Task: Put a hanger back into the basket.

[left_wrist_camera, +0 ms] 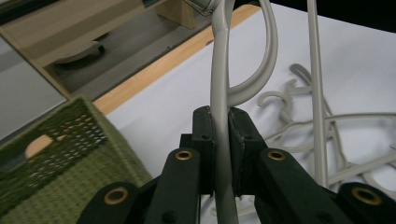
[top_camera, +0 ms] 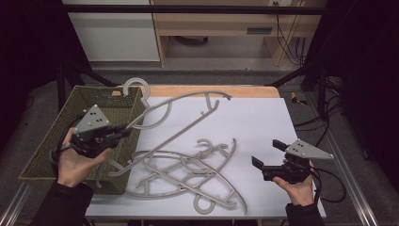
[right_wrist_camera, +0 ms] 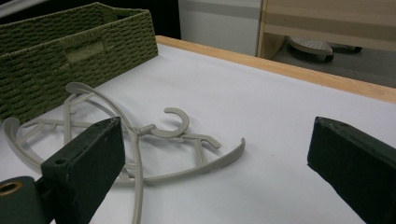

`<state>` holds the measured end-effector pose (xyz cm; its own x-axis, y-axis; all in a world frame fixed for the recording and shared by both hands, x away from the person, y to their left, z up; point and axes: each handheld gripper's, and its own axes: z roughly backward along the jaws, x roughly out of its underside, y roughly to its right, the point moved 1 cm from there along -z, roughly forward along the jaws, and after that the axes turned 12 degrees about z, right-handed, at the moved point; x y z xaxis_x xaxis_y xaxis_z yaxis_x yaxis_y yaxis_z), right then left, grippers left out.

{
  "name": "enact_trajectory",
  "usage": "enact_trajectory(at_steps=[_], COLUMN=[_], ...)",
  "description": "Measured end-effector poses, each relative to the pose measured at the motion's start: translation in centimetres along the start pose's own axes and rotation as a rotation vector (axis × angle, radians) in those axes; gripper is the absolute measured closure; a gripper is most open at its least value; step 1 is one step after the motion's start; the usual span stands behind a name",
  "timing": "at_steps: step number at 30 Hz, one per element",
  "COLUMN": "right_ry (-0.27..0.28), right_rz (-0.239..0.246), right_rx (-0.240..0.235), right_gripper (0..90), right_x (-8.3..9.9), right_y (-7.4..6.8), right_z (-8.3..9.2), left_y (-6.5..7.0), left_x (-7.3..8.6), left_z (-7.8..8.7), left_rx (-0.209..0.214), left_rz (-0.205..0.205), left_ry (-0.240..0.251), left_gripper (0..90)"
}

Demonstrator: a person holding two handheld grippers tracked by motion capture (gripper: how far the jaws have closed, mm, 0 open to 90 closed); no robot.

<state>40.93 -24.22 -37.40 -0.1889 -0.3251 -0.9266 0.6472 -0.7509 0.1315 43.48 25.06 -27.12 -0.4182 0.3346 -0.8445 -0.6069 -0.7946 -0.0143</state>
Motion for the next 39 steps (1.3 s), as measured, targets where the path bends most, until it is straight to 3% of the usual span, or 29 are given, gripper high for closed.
enact_trajectory(at_steps=[8,14,27,34,39], right_ry=[-0.014,-0.012,-0.023,-0.026,-0.031], right_rz=[0.0,-0.008,-0.005,-0.008,-0.008], right_rx=[0.002,0.005,0.002,0.005,0.007], right_gripper=[4.2,4.1,4.1,4.1,4.2], right_x=[0.3,0.4,0.6,0.6,0.7], right_y=[0.1,0.1,0.1,0.1,0.1], right_z=[-0.3,-0.3,-0.7,-0.8,-0.8], left_y=[-4.3,-7.7,-14.0,-16.5,-17.6], left_x=[-1.5,-1.1,3.1,5.4,6.6], left_z=[1.4,1.7,2.8,3.2,3.5], left_rx=[-0.063,-0.113,-0.186,-0.234,-0.256], left_rz=[0.008,0.01,0.097,0.15,0.161], left_ry=[-0.005,-0.04,-0.038,-0.047,-0.066], left_gripper=[82.5,82.5,82.5,82.5,82.5])
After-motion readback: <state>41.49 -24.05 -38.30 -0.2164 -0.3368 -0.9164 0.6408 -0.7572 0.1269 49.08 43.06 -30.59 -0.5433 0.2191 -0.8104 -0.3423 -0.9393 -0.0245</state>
